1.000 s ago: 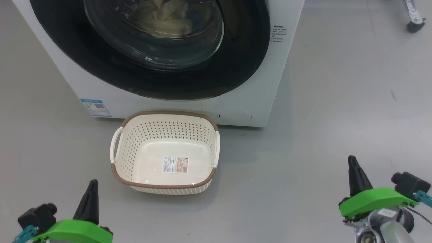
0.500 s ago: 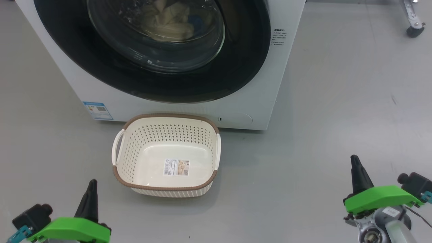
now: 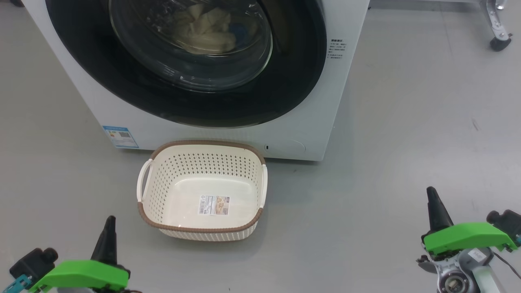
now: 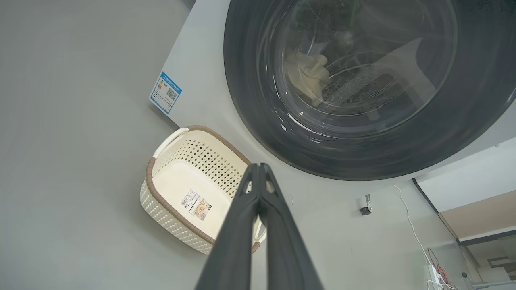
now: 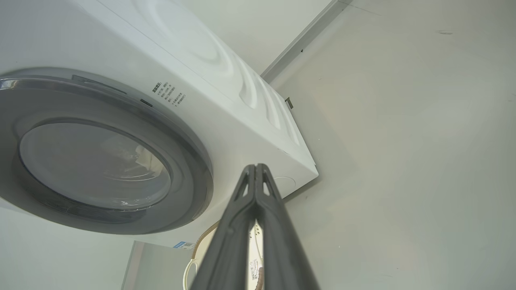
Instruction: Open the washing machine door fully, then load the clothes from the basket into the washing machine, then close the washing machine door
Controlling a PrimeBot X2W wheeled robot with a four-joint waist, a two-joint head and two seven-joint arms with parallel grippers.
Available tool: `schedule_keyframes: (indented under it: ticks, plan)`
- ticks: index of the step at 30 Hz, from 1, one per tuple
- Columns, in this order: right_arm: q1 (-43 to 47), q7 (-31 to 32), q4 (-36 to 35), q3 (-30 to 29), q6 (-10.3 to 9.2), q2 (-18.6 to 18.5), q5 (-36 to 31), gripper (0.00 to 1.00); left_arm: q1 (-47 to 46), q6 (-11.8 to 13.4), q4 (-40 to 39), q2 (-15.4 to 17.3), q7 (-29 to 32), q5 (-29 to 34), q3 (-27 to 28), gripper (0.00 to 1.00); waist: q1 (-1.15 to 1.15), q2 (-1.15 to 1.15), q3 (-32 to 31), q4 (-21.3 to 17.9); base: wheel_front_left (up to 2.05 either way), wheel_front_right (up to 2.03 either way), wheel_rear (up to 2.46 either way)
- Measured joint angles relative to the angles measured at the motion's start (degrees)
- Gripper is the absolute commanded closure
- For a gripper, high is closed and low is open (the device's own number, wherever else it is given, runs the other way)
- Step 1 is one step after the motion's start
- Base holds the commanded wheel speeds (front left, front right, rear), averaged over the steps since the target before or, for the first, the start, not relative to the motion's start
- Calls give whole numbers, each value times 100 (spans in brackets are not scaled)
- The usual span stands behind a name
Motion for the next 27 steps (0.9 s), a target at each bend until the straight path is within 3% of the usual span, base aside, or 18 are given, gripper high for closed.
schedule_keyframes:
  ticks: [27]
  plan:
    - [2,427,-162,-192,0,0,1470,100,5,2,-90,-248,452,-1341,331,100,0,0,-170,46,0,0,0]
